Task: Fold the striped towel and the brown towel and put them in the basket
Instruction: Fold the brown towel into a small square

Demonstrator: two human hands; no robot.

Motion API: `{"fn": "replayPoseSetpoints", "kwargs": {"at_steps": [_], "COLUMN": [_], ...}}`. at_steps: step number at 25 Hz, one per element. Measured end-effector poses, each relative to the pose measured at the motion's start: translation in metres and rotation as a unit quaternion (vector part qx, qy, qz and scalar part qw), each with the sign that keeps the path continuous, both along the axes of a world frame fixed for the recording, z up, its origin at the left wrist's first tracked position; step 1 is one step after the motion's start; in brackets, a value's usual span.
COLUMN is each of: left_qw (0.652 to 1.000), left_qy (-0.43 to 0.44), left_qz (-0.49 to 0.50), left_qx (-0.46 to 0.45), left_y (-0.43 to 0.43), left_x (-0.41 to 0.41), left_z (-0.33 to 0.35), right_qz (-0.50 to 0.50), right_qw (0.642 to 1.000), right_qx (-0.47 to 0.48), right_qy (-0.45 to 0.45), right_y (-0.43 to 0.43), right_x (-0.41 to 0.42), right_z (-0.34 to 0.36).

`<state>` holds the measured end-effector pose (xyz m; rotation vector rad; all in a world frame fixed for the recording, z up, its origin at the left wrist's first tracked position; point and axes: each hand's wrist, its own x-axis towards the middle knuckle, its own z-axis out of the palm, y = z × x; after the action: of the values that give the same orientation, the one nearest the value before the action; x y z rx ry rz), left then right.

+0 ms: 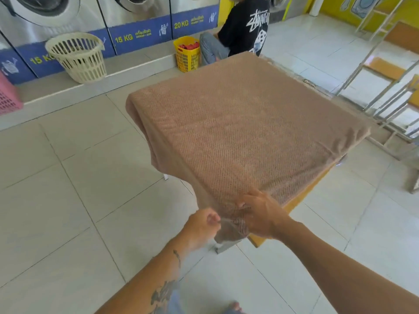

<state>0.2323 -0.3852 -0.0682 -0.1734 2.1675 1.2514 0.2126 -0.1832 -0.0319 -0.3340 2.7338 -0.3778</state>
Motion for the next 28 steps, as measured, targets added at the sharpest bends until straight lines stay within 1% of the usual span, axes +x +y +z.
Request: {"fn": "replayPoseSetpoints", "kwargs": {"at_steps": [1, 3, 5, 7, 10, 13, 14, 16, 17, 19, 21, 23, 25, 28], "left_qw": [0.999, 0.999, 0.999, 0.997, 0.996, 0.991, 0.99, 0.992, 0.992, 0.991, 0.984, 0.971, 0.956, 0.94], "left_qy": [-0.018, -0.033, -0.027, -0.01, 0.026, 0.039, 0.055, 0.092, 0.107, 0.129, 0.156, 0.215, 0.273, 0.323], "left_qz": [-0.029, -0.035, 0.013, 0.059, 0.08, 0.113, 0.111, 0.078, 0.052, 0.01, 0.025, 0.056, 0.048, 0.038], "left_qx": [-0.003, 0.006, 0.036, 0.047, 0.033, 0.056, 0.061, 0.046, 0.027, -0.034, -0.081, -0.091, -0.101, -0.107], "left_y": [0.016, 0.044, 0.064, 0.073, 0.073, 0.061, 0.056, 0.041, 0.034, 0.024, 0.019, 0.02, 0.021, 0.031], "left_x": [0.019, 0.04, 0.05, 0.052, 0.053, 0.064, 0.069, 0.072, 0.071, 0.067, 0.065, 0.056, 0.043, 0.02], "left_z": [-0.005, -0.013, -0.018, -0.019, -0.023, -0.015, -0.012, 0.0, 0.006, 0.019, 0.027, 0.037, 0.049, 0.076], "right_qz": [0.003, 0.026, 0.05, 0.033, 0.001, 0.004, -0.006, -0.036, -0.041, -0.029, -0.023, -0.03, 0.002, 0.122], "right_qw": [1.0, 0.999, 0.998, 0.997, 0.996, 0.994, 0.994, 0.996, 0.995, 0.993, 0.993, 0.991, 0.992, 0.984], "right_qx": [-0.007, -0.021, 0.01, 0.037, 0.042, 0.073, 0.064, 0.011, -0.019, -0.042, -0.057, -0.077, -0.073, -0.031], "right_qy": [-0.01, 0.001, 0.044, 0.067, 0.082, 0.083, 0.083, 0.087, 0.093, 0.105, 0.103, 0.102, 0.101, 0.127], "right_y": [0.004, 0.007, 0.009, 0.01, 0.008, 0.009, 0.01, 0.014, 0.015, 0.014, 0.014, 0.018, 0.018, 0.009], "right_x": [0.009, 0.025, 0.039, 0.049, 0.049, 0.041, 0.04, 0.035, 0.032, 0.029, 0.03, 0.026, 0.021, 0.012], "right_z": [0.001, 0.003, -0.002, -0.011, -0.013, -0.004, 0.001, 0.014, 0.02, 0.033, 0.04, 0.048, 0.053, 0.055]}}
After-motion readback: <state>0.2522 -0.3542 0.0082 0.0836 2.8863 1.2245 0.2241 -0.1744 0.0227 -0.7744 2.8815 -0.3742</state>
